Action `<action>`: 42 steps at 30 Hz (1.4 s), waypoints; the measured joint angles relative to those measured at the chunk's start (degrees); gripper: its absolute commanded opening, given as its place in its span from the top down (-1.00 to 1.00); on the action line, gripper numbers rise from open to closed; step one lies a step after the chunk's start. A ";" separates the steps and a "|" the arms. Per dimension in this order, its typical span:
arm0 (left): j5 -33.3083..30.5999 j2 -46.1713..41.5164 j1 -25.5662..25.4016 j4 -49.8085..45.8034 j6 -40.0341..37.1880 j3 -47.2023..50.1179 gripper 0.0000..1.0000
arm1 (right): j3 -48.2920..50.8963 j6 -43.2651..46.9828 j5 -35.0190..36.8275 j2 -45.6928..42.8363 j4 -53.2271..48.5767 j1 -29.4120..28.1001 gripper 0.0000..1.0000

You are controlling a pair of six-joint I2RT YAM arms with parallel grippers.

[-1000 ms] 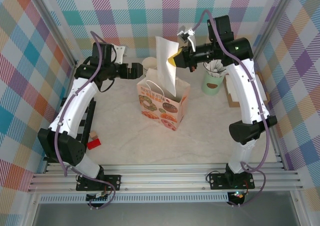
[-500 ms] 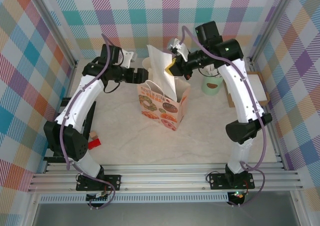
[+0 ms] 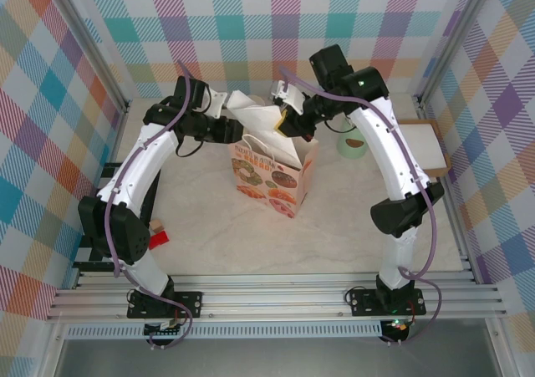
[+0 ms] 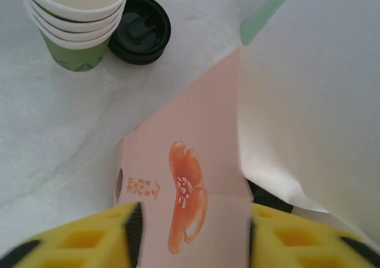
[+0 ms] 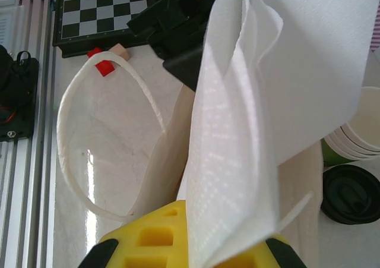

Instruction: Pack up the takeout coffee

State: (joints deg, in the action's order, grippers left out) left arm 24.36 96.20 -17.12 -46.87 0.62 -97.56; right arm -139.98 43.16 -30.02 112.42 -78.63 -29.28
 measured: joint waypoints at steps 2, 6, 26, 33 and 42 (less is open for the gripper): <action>0.00 0.00 0.00 0.04 0.11 0.00 0.50 | 0.20 0.02 -0.79 -0.11 -0.61 -0.15 1.00; 0.00 0.00 0.00 0.07 1.14 0.00 0.68 | 0.72 -0.07 -2.12 -1.73 -0.35 -0.13 1.00; -0.24 -0.04 0.00 0.59 4.57 0.00 1.00 | 9.07 -4.70 9.16 -0.61 2.19 -1.49 1.00; -0.44 -0.04 0.00 1.44 5.40 0.02 1.00 | 8.09 -6.82 14.58 1.16 2.45 -5.14 1.00; -1.29 -0.04 0.00 1.97 5.31 -0.07 1.00 | 7.54 -8.94 19.52 5.68 1.95 -5.86 0.99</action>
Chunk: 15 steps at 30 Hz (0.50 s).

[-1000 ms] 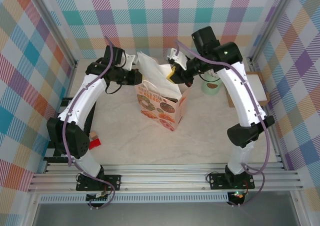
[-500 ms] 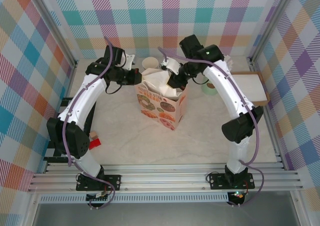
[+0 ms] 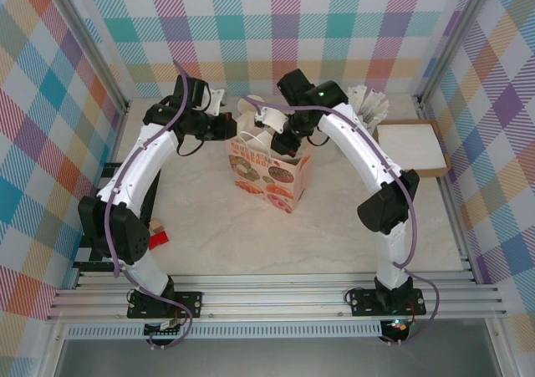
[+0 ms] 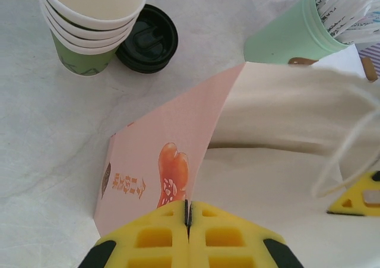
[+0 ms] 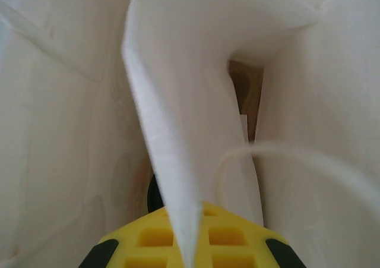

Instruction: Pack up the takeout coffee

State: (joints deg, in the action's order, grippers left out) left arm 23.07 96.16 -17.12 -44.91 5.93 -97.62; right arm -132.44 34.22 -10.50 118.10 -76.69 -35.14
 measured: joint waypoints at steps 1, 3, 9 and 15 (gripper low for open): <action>-0.04 0.00 0.00 -0.02 -0.17 -0.13 1.00 | 0.00 -0.20 0.22 0.26 -0.20 0.00 0.97; -0.02 0.11 0.00 -0.17 -0.39 -0.68 1.00 | 0.00 -0.61 0.61 0.46 -0.50 -0.02 0.95; 0.02 1.42 0.00 0.09 -0.44 -2.29 1.00 | -3.45 -2.25 0.85 2.27 -0.76 -1.44 0.80; 0.00 3.39 0.00 -0.07 -0.63 -3.52 1.00 | -4.92 -3.13 0.94 3.15 -0.57 -2.49 0.38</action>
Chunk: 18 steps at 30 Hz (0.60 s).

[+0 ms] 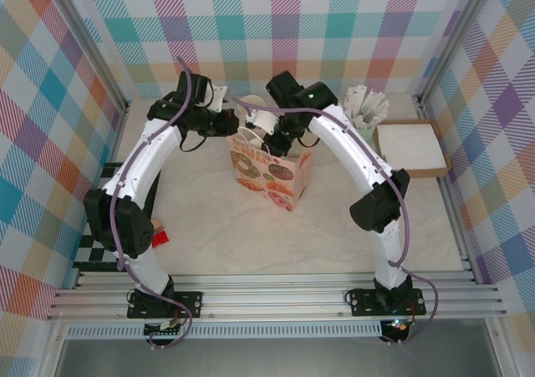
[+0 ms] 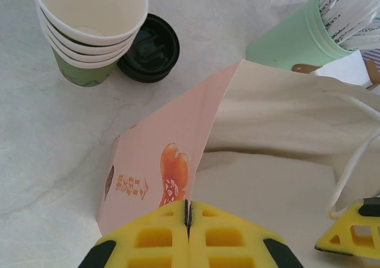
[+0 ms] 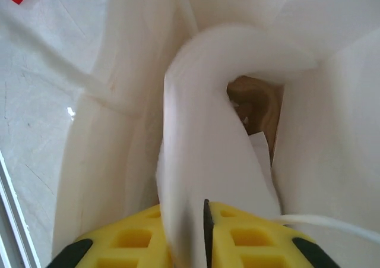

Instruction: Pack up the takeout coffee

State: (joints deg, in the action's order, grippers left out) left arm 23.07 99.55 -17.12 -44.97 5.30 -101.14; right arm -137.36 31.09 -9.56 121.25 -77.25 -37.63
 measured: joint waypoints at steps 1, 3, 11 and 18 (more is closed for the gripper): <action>0.00 0.17 0.00 -0.11 -0.04 -0.44 1.00 | -0.02 -0.07 0.07 0.00 0.22 -0.04 0.30; 0.02 0.50 0.00 -0.09 -0.17 -1.05 1.00 | -0.02 -0.33 0.11 0.00 0.66 -0.02 0.15; 0.17 0.57 0.00 -0.96 -2.10 -1.14 1.00 | -1.16 -2.23 2.19 -2.82 5.38 -0.02 -0.71; 1.53 0.57 0.00 -1.49 -3.45 -1.14 1.00 | 6.38 -3.19 5.18 -15.02 15.26 1.31 -1.00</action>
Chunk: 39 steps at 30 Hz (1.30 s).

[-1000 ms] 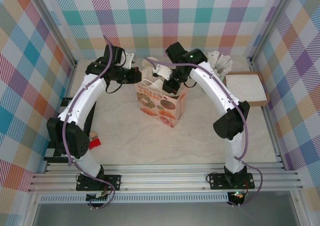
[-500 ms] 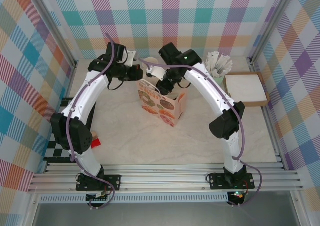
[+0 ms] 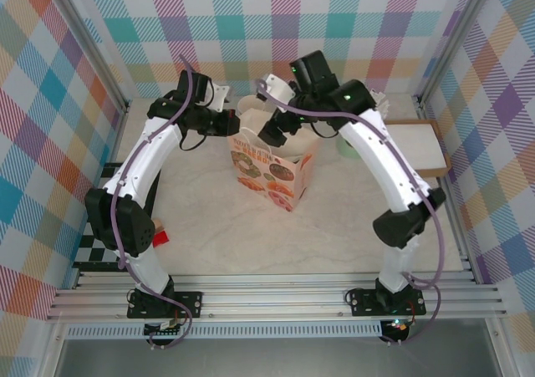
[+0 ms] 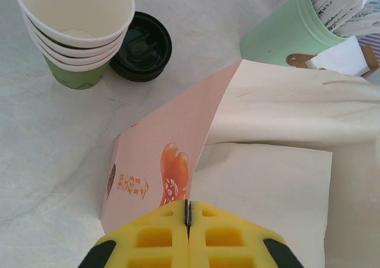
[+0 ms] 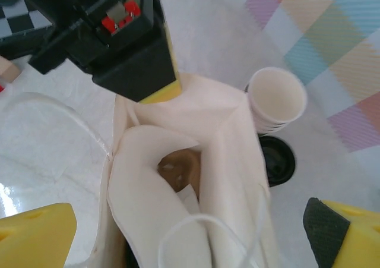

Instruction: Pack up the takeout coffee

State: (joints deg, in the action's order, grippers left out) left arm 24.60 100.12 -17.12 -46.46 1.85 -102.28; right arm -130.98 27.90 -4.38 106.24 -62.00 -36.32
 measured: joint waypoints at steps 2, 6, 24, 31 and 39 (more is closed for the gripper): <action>0.35 0.00 0.00 -0.02 0.02 0.00 1.00 | 4.48 0.92 0.52 -3.34 2.49 1.77 -0.99; 0.70 0.00 0.00 -0.07 0.02 0.00 1.00 | 11.28 5.33 1.20 -4.72 5.25 5.75 -0.94; 1.07 0.00 0.00 -0.44 0.04 0.00 1.00 | 32.87 20.48 -3.72 -11.21 22.08 8.00 -0.92; 1.05 0.02 0.00 -0.39 0.07 0.00 1.00 | 40.72 24.90 0.72 -22.36 23.37 7.98 -0.82; 1.05 0.02 0.00 -0.55 0.11 0.00 1.00 | 42.07 27.76 3.54 -18.73 28.65 7.06 -0.16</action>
State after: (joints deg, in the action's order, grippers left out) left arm 25.65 100.14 -17.12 -47.00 1.96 -102.28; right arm -88.90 55.66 -0.84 87.50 -33.34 -29.26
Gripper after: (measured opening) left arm 0.042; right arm 0.606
